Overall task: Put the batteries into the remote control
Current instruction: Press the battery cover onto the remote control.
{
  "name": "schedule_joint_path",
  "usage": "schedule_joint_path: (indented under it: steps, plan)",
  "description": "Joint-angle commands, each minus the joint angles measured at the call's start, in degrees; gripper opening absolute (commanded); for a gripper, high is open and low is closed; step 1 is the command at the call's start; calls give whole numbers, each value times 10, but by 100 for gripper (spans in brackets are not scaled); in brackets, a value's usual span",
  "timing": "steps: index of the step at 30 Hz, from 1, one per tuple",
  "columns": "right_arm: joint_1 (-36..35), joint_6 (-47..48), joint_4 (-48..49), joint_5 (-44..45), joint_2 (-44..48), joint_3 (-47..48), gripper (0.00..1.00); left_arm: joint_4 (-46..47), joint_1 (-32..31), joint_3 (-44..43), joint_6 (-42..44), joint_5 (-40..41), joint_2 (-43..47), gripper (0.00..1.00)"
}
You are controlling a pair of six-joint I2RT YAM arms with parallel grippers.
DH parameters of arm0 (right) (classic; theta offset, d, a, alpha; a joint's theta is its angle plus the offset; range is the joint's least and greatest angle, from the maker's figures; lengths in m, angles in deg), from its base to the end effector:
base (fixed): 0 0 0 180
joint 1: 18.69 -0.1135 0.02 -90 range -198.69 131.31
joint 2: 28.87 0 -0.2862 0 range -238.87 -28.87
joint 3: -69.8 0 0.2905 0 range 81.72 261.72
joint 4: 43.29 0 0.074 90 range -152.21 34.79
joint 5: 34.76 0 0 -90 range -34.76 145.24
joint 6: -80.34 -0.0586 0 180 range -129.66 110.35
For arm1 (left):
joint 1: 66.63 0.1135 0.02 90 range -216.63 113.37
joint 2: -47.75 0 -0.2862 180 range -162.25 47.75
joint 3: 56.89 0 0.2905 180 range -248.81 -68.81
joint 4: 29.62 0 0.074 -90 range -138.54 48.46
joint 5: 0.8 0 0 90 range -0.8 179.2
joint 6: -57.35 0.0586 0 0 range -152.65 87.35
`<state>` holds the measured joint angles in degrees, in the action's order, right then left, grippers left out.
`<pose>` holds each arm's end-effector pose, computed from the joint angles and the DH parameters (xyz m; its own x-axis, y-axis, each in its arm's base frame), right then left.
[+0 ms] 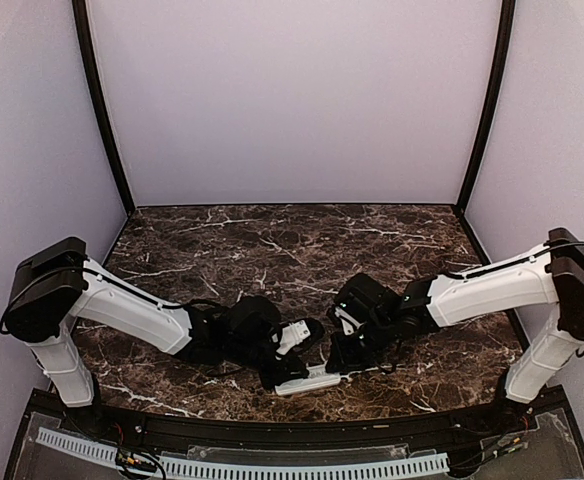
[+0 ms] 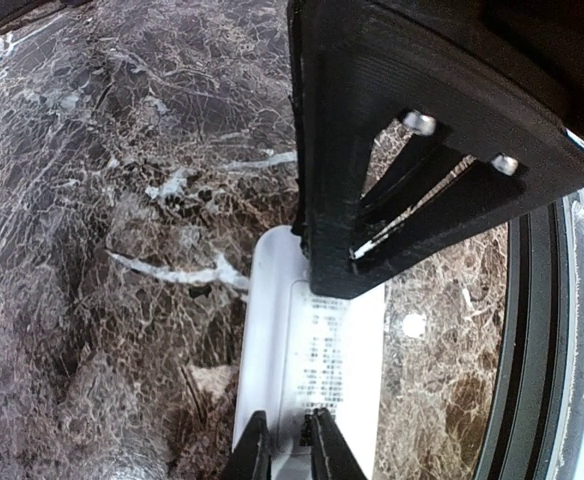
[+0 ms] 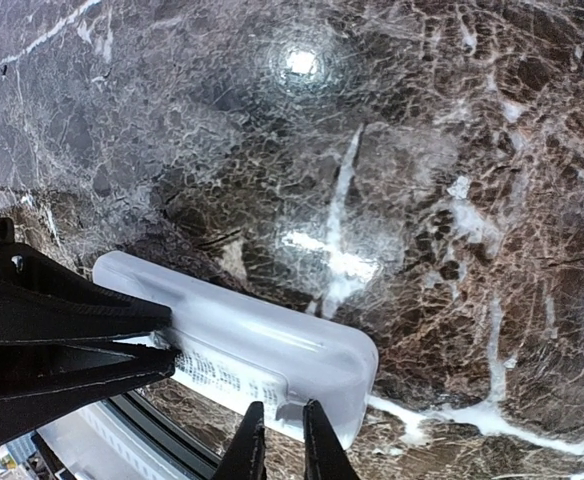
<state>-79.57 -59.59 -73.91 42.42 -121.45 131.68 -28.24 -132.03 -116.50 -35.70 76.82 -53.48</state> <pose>0.1568 0.3082 0.1360 -0.9664 -0.2014 -0.1600 -0.2550 0.8321 0.4926 0.1522 -0.3626 0.1165 -0.3194 0.5728 -0.7549 0.9406 0.2887 -0.1789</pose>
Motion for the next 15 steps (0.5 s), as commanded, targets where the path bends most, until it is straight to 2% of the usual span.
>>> schedule_joint_path:
  steps: [1, 9, 15]
  plan:
    - [-18, 3, 28, -14, -42, 0, 13, -71, -5, 30, -3, -7, -7, 13]
    - [-19, 13, 66, -57, -72, -2, 12, -53, -5, 42, -12, -7, -5, 13]
    - [-19, 24, 68, -55, -95, 4, 9, -40, -5, 51, -14, -7, -2, 13]
